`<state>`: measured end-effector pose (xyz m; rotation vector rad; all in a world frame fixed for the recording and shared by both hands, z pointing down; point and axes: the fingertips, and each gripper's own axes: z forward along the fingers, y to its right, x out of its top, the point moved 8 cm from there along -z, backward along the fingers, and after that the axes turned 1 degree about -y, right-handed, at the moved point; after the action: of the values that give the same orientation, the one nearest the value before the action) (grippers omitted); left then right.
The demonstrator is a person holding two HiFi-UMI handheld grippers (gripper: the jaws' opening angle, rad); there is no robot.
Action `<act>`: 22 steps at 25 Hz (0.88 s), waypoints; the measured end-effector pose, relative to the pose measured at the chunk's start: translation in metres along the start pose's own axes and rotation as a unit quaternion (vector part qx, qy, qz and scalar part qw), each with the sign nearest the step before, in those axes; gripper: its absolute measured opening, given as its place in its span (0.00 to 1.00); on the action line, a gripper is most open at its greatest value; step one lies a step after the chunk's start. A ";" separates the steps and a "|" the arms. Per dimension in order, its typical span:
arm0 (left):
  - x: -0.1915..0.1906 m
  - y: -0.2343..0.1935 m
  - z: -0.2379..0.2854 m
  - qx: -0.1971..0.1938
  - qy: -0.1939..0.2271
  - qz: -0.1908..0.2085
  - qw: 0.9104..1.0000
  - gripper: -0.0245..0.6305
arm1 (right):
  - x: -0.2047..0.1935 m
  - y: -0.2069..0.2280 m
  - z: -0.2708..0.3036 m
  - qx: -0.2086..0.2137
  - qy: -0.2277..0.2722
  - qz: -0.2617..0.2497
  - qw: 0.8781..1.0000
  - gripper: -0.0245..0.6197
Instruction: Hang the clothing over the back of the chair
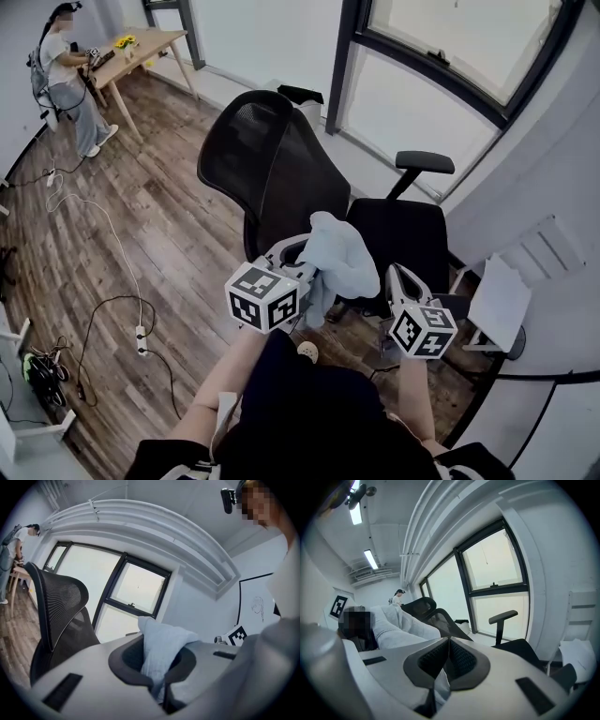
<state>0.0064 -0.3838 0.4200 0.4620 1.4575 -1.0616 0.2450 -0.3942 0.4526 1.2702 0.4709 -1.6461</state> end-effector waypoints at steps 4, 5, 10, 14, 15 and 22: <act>0.022 -0.008 0.013 -0.011 0.016 -0.003 1.000 0.07 | 0.014 -0.009 0.006 0.007 0.012 0.004 1.000 0.09; 0.029 -0.011 0.017 -0.015 0.019 -0.001 1.000 0.07 | 0.018 -0.012 0.008 0.010 0.015 0.001 1.000 0.09; 0.063 -0.027 0.034 -0.024 0.024 0.006 0.999 0.07 | 0.040 -0.020 0.015 -0.002 0.031 0.001 1.000 0.09; 0.099 -0.045 0.041 -0.028 0.036 0.016 0.999 0.07 | 0.054 -0.027 0.023 -0.013 0.038 0.005 0.999 0.09; 0.107 -0.049 0.042 -0.031 0.039 0.019 0.999 0.07 | 0.058 -0.029 0.026 -0.016 0.040 0.007 0.999 0.09; 0.152 -0.082 0.048 -0.033 0.064 0.016 0.997 0.07 | 0.076 -0.050 0.052 -0.013 0.050 0.010 0.999 0.09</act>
<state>-0.0635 -0.5093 0.3125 0.5127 1.5881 -0.9703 0.1764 -0.4459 0.3930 1.3375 0.5372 -1.5613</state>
